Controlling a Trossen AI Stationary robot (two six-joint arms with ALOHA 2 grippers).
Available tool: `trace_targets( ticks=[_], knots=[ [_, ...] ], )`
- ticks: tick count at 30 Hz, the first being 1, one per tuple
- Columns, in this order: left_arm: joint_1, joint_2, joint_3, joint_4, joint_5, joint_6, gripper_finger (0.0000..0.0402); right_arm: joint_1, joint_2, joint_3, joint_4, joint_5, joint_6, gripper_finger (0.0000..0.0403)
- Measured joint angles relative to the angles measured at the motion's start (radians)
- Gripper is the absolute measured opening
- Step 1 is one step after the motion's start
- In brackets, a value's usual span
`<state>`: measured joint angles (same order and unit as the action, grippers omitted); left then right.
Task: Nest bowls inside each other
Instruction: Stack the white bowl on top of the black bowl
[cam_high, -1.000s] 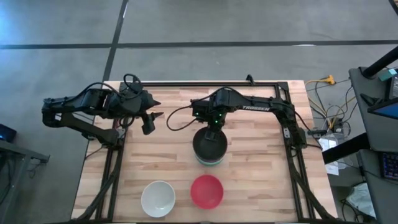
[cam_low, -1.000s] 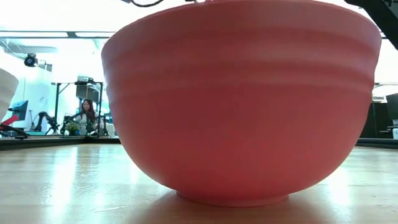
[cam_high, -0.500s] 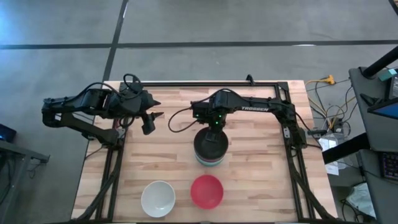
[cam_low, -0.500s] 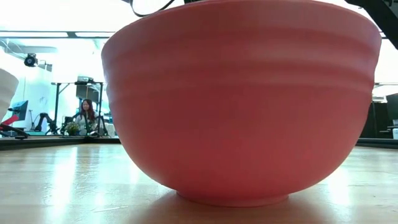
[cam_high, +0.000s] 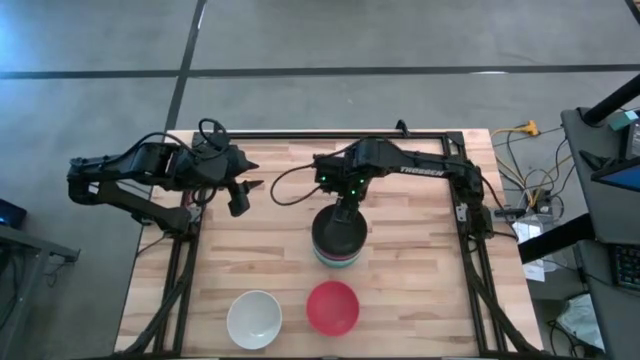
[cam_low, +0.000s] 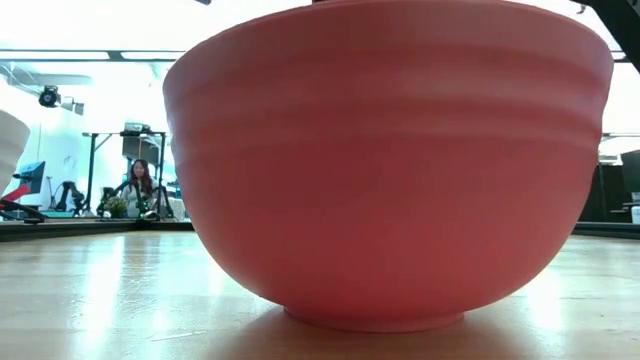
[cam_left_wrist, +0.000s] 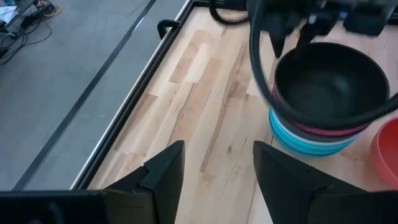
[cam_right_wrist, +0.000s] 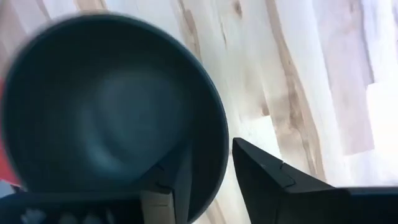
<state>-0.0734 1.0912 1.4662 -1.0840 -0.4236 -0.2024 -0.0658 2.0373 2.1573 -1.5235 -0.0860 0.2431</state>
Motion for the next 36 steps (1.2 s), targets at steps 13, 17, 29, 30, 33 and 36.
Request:
trace_targets(
  ticks=[13, 17, 29, 30, 33, 36],
  knots=[
    [-0.001, 0.017, 0.005, 0.002, 0.272, -0.082, 0.0176, 0.111, -0.222, 0.04, -0.038, 0.121, 0.018, 0.0088],
    [-0.016, 0.017, -0.005, -0.012, 0.595, -0.182, 0.0176, 0.208, -0.314, -0.017, -0.031, 0.247, 0.019, 0.0077],
    [-0.374, 0.07, -0.017, 0.038, 0.627, -0.701, 0.0176, 0.504, -0.693, -0.574, 0.407, 0.278, 0.122, 0.0072],
    [-0.416, 0.084, -0.017, 0.037, 0.578, -0.749, 0.0176, 0.523, -0.727, -0.639, 0.473, 0.278, 0.145, 0.0073],
    [-0.528, 0.139, -0.017, 0.037, 0.464, -0.87, 0.0176, 0.569, -0.83, -0.824, 0.697, 0.279, 0.201, 0.0072],
    [-0.616, 0.207, -0.017, 0.034, 0.377, -0.962, 0.0176, 0.595, -0.919, -0.985, 0.934, 0.278, 0.234, 0.0069]
  ],
)
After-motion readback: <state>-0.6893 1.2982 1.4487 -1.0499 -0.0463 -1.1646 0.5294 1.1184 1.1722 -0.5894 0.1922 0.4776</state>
